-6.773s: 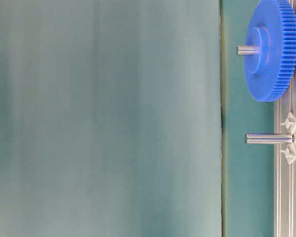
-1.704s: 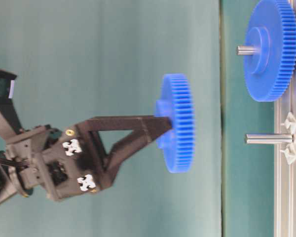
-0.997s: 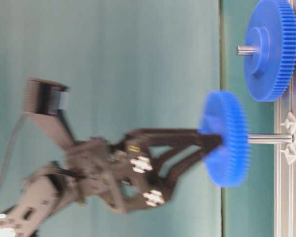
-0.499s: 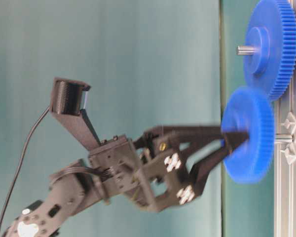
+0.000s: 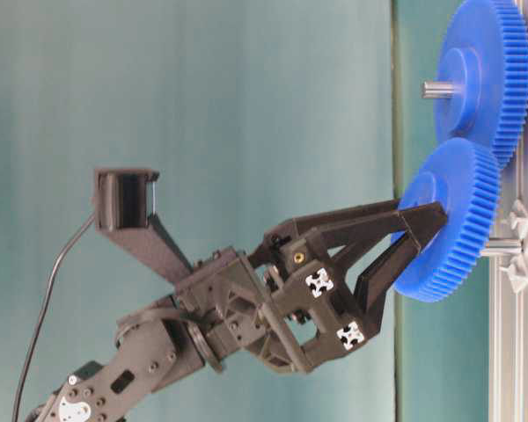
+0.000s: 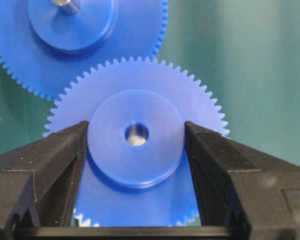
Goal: Find the location of the shaft and insert the small gear.
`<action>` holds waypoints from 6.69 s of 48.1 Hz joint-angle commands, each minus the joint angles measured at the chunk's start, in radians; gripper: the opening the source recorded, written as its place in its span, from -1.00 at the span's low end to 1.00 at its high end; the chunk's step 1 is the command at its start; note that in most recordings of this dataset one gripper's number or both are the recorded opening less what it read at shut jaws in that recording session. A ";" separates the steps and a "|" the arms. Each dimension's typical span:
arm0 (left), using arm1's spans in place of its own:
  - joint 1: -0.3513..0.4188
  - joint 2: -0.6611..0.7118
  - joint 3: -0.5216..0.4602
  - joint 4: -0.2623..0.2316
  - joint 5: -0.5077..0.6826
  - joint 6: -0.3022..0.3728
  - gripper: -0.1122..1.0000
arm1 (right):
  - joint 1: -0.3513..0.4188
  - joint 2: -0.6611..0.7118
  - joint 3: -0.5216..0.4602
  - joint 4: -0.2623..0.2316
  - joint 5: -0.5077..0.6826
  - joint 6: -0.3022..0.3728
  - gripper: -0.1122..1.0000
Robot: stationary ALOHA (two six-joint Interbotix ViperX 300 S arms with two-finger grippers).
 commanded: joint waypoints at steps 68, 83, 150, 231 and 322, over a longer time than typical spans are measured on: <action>0.061 -0.048 -0.006 0.011 0.072 0.040 0.37 | -0.018 0.005 -0.008 0.000 -0.028 0.008 -0.58; 0.061 -0.037 -0.031 0.011 0.072 0.040 0.37 | -0.018 0.005 -0.008 0.000 -0.026 0.009 -0.58; 0.005 -0.262 -0.160 0.009 0.218 -0.034 0.85 | -0.025 0.002 -0.009 0.000 -0.023 0.011 -0.58; -0.025 -0.960 0.531 0.009 -0.284 -0.264 0.20 | -0.025 0.000 -0.008 0.000 -0.026 0.061 -0.58; -0.025 -1.052 0.663 0.009 -0.364 -0.272 0.19 | -0.029 -0.014 0.025 0.000 -0.213 0.060 -0.58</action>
